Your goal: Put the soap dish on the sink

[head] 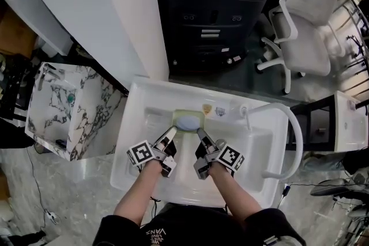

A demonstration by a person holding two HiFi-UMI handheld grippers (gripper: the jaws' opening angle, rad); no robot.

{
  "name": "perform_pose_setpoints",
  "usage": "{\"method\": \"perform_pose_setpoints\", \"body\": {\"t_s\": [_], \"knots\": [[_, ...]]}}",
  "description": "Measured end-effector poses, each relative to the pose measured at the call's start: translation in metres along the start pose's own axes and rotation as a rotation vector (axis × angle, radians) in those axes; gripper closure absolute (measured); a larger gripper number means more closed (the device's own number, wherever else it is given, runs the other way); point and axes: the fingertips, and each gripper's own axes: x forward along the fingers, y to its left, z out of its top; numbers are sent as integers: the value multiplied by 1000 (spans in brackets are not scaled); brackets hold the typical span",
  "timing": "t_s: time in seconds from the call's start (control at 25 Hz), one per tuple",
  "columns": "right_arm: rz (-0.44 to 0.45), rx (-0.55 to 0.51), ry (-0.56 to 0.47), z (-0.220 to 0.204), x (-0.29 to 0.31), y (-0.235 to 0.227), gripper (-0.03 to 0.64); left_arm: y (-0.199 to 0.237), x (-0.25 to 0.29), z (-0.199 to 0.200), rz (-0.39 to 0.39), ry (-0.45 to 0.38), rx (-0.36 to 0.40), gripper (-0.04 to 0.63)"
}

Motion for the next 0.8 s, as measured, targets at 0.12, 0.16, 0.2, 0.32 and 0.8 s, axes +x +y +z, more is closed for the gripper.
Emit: {"method": "perform_pose_setpoints", "body": {"t_s": [0.12, 0.16, 0.2, 0.32, 0.8], "knots": [[-5, 10, -10, 5, 3, -3, 540, 0, 9, 2, -16, 6, -7, 480], [-6, 13, -13, 7, 5, -3, 540, 0, 11, 3, -18, 7, -11, 480], [-9, 17, -16, 9, 6, -4, 540, 0, 14, 3, -18, 8, -16, 480], [-17, 25, -22, 13, 9, -6, 540, 1, 20, 5, -16, 10, -31, 480], [-18, 25, -51, 25, 23, -8, 540, 13, 35, 16, 10, -4, -46, 480]]}}
